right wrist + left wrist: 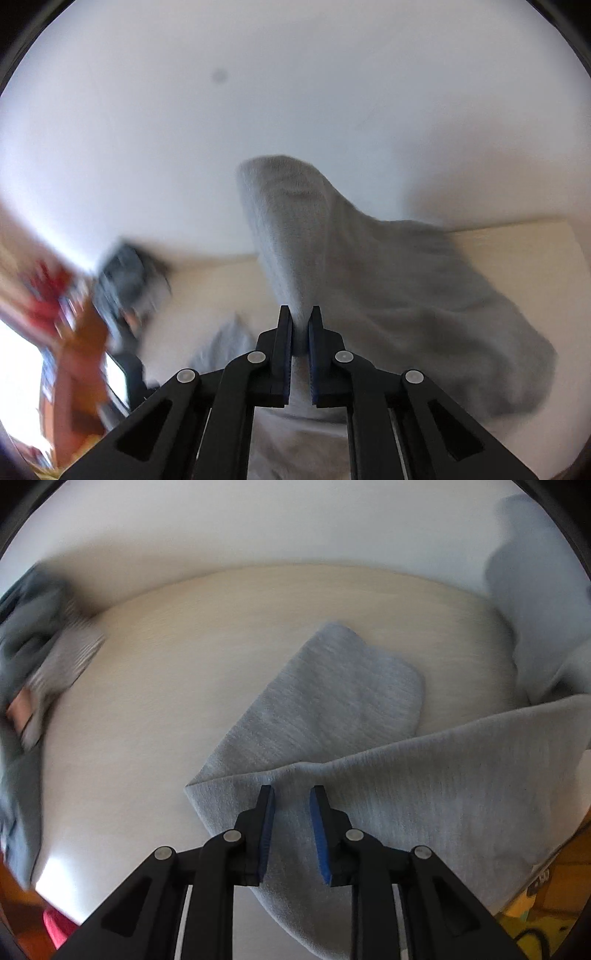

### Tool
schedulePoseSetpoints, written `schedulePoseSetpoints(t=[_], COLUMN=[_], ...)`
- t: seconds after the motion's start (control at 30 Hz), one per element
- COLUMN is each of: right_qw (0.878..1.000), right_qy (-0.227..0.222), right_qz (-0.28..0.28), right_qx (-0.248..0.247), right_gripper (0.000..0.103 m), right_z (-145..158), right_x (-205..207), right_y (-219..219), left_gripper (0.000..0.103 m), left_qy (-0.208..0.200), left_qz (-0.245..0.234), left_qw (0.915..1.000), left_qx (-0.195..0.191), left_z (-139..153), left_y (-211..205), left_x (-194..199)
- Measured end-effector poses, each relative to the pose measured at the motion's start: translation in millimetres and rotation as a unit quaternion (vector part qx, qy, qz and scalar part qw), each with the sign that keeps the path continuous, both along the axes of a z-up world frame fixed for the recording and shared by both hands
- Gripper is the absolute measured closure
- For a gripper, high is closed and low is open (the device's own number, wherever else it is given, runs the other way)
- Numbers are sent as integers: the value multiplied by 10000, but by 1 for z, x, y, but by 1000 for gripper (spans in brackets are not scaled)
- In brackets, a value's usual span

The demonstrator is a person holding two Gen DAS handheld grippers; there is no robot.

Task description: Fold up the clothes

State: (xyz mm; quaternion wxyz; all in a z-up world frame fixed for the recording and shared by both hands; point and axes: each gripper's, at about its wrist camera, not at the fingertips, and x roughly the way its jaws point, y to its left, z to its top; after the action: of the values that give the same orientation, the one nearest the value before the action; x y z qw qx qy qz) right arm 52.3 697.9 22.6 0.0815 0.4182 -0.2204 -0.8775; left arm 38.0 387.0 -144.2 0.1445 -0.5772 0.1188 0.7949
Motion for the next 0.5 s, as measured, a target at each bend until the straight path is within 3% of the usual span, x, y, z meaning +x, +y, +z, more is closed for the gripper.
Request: schedulePoseSetpoints(t=[0.07,0.2,0.3,0.43,0.5], right_qw=[9991,9884,9750,9799,9826], right_qy=[-101,-1176,-1849,-1648,-1436], right_qz=[-373,-632,-750,-801,-773], right_qx=[171,721,975,789,887], right_gripper=[95,95,88,83,74], right_z=[-8,-72,-112,-102,-88], right_x=[16,26,32,49,55], right_y=[21,49,64,77,81], left_gripper=[84,84,85,87,86], left_qy=[-33,-159,-84,56,102], left_qz=[292,700,732,361,-25], left_qw=[9995,9974,9969,9955,9933], left_qx=[-65,107,260,879,1149], left_z=[1,5,17,52,65], left_y=[-24,-52,-49,-28,1], left_x=[6,16,21,24,23])
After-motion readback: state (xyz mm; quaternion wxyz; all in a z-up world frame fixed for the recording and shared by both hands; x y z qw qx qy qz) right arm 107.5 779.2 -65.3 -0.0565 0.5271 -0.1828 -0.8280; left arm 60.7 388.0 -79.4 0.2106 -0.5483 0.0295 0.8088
